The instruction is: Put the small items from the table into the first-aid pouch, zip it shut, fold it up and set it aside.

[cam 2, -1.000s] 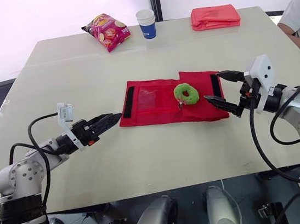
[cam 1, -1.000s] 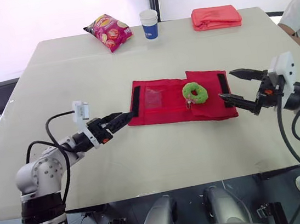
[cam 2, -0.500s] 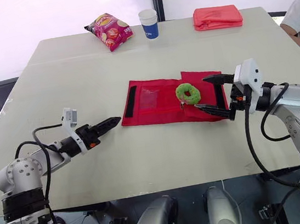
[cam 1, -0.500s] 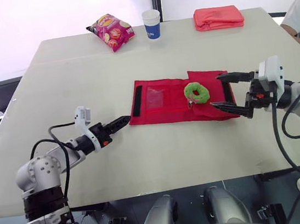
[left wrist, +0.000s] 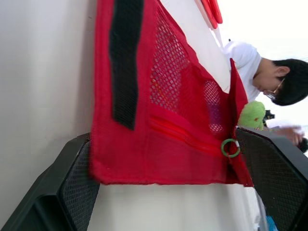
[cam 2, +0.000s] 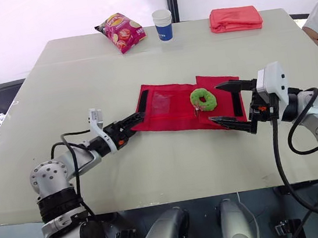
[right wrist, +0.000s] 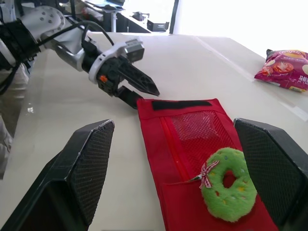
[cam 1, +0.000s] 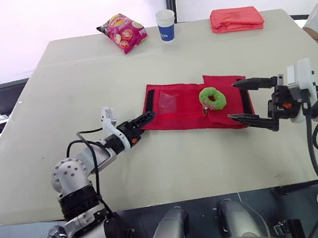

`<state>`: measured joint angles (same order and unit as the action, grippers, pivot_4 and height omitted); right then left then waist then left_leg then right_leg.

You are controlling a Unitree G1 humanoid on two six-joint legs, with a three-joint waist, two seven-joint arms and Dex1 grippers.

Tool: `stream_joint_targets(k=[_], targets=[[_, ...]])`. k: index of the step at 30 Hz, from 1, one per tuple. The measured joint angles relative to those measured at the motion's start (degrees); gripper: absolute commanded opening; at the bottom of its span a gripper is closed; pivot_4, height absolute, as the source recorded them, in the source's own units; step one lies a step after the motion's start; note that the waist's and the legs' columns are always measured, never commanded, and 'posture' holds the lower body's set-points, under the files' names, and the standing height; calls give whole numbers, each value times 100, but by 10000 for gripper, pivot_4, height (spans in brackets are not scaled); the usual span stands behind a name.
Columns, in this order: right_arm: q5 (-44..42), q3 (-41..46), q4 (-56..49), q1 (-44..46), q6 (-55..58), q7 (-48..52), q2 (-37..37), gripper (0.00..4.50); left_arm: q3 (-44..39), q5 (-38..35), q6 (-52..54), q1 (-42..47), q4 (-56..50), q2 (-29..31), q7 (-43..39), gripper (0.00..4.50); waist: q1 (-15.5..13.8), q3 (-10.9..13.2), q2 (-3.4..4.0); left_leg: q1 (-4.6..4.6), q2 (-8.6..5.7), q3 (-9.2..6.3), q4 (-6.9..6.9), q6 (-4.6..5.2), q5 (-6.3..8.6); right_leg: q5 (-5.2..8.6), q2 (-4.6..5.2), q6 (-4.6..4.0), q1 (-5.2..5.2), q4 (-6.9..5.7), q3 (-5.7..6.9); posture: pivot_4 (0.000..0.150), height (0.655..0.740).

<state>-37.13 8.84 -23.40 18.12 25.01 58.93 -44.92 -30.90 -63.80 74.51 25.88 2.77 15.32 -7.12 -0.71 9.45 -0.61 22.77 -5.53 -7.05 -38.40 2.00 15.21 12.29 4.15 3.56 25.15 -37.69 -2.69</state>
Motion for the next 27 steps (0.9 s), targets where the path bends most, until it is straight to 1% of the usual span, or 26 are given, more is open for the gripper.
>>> stream_joint_targets(k=[3, 4, 5, 7, 10, 12, 14, 16, 19, 21, 22, 23, 26, 27], targets=[[-12, 19, -20, -26, 80, -56, -40, 42689, -41, -155, -4, -60, -16, -31, 62, 45000, 8, 0, 0, 0, 4, 3, 0, -1, -1, 0, 0, 0, 3, -1, -5, 1500, 7400], [-23, 20, -51, -32, 112, -89, -43, 42689, -84, -214, -28, -135, -111, -132, 136, 45000, 6, 0, 0, 0, 3, 4, 0, -1, -1, 0, 0, 0, 3, -1, -6, 1500, 7400], [-45, 20, -116, -34, 159, -162, -43, 42689, -102, -318, -96, -243, -235, -380, 291, 45000, -8, 1, -1, 1, 2, 5, -1, -1, 0, 0, 2, 0, 3, 0, -7, 1500, 7400], [-66, 20, -180, -33, 200, -204, -45, 42689, -105, -375, -190, -276, -331, -516, 445, 45000, -22, 0, -3, 1, 2, 1, -2, -1, -1, 0, 3, 0, 1, 0, -2, 1500, 7400], [-110, 20, -329, -30, 314, -327, -51, 42689, -33, -391, -535, -384, -670, -1007, 829, 45000, -27, 0, -5, 1, -1, 3, -2, -1, 0, 0, 9, 0, -2, 2, -2, 1500, 7400], [-112, 20, -379, -30, 370, -374, -70, 42689, 44, -387, -689, -410, -732, -1175, 970, 45000, -27, 0, -5, 1, -1, 2, -2, -1, 0, 0, 8, 0, -2, 2, -1, 1500, 7400], [-115, 20, -410, -22, 404, -424, -111, 45000, 153, -369, -894, -420, -805, -1330, 1131, 39664, -25, 0, -5, 1, 0, 3, -2, -1, 0, 0, 7, 0, -2, 2, -2, 1500, 7400], [-123, 20, -414, -5, 448, -435, -155, 45000, 226, -357, -1060, -425, -844, -1454, 1244, 33560, -24, 0, -6, 0, -1, 6, -2, -1, 0, 0, 4, 0, -3, 2, -3, 1500, 7400], [-124, 20, -413, 30, 478, -443, -174, 45000, 371, -320, -1317, -465, -895, -1610, 1385, 18841, -23, 0, -6, 1, 0, 6, -2, -1, 0, 0, 0, 0, -2, 2, -3, 1500, 7400], [-123, 20, -409, 30, 478, -444, -174, 45000, 467, -289, -1457, -520, -895, -1648, 1421, 8269, -23, 0, -6, 1, 0, 7, -2, 0, 0, 0, -1, 0, -2, 2, -4, 1500, 7400], [-114, 20, -405, 31, 477, -447, -173, 45000, 502, -273, -1513, -553, -895, -1649, 1427, 4083, -23, 0, -6, 1, 0, 7, -2, 0, 0, 0, -2, 0, -2, 2, -4, 1500, 7400], [-104, 19, -395, 32, 474, -451, -173, 45000, 543, -270, -1534, -588, -895, -1615, 1417, 880, -22, 0, -6, 1, 0, 7, -2, -1, 0, 0, -3, 0, -2, 2, -4, 1500, 7400], [-61, 18, -330, 36, 471, -468, -171, 45000, 619, -287, -1488, -692, -895, -1362, 1315, 880, -13, 0, -6, 0, 1, 7, -2, -1, 0, 0, -6, 0, -2, 1, -4, 1500, 7400], [-52, -1, -306, 53, 471, -472, -150, 39441, 663, -438, -1304, -814, -894, -925, 1080, 0, 2, 0, -7, 0, 2, 9, 0, -1, 0, 0, -7, 0, 0, 0, -7, 1500, 7400]])
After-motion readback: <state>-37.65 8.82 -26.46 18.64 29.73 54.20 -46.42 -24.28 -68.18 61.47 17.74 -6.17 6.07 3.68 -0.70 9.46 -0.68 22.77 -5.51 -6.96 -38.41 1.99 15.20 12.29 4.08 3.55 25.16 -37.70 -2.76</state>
